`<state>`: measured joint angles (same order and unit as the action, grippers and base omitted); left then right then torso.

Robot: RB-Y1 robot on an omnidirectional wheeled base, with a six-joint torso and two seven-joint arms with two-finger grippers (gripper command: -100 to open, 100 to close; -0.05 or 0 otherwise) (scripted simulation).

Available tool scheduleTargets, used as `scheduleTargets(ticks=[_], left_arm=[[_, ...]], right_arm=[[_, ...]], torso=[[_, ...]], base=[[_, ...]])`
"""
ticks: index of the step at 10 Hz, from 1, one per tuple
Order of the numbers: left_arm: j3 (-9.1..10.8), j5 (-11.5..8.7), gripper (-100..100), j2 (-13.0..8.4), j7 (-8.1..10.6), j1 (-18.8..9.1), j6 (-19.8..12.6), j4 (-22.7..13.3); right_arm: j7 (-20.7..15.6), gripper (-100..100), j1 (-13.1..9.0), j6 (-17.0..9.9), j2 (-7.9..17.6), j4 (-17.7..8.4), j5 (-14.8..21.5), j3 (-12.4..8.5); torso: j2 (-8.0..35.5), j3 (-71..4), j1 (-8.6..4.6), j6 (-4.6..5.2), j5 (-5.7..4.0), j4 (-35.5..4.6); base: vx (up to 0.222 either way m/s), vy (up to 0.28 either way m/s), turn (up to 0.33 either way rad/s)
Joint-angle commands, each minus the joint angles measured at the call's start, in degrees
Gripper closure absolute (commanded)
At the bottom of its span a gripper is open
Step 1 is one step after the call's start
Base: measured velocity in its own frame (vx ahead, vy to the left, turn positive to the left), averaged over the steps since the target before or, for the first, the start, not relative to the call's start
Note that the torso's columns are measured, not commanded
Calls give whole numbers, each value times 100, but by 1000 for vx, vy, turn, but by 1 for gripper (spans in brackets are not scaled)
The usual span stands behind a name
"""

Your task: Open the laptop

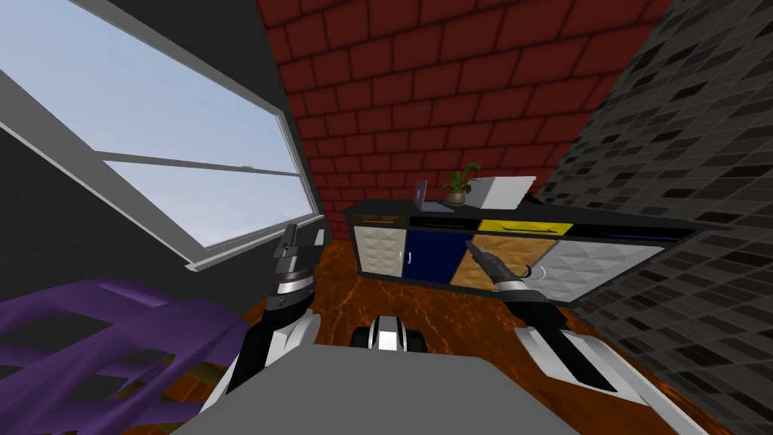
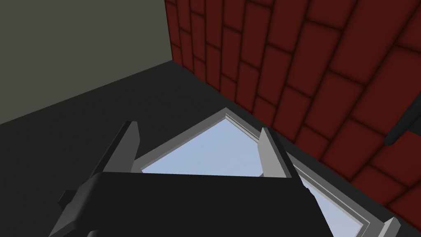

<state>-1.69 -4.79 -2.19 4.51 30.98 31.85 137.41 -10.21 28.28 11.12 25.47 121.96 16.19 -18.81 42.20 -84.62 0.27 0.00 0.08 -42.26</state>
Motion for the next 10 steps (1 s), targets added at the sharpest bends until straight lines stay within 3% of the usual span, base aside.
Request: scheduleTargets(ticks=[1, 5, 6, 9, 10], left_arm=[[1, 0, 0, -1, 0, 0, 0, 0], [1, 0, 0, -1, 0, 0, 0, 0], [1, 0, 0, -1, 0, 1, 0, 0], [1, 0, 0, -1, 0, 1, 0, 0], [1, 0, 0, -1, 0, 1, 0, 0]], right_arm=[[-222, -100, 0, -341, 415, -125, 116, -242], [-710, -100, -53, -852, 1021, -463, 363, -592], [-710, -100, -53, -910, 1062, -463, 363, -592], [-1206, -100, -102, -1493, 1667, -796, 583, -883], [-1245, -100, -102, -1511, 1678, -796, 583, -883]], torso=[[-2, -2, -30, 1, -5, 0], [13, 7, -32, 1, -9, -4], [7, 5, -15, 0, -5, -3], [-4, -2, -23, -2, -8, 1], [-2, -2, -9, 1, -2, 1]], base=[[29, 162, 14], [42, 178, 28], [43, 154, 12], [83, 177, 63], [68, 148, 13]])
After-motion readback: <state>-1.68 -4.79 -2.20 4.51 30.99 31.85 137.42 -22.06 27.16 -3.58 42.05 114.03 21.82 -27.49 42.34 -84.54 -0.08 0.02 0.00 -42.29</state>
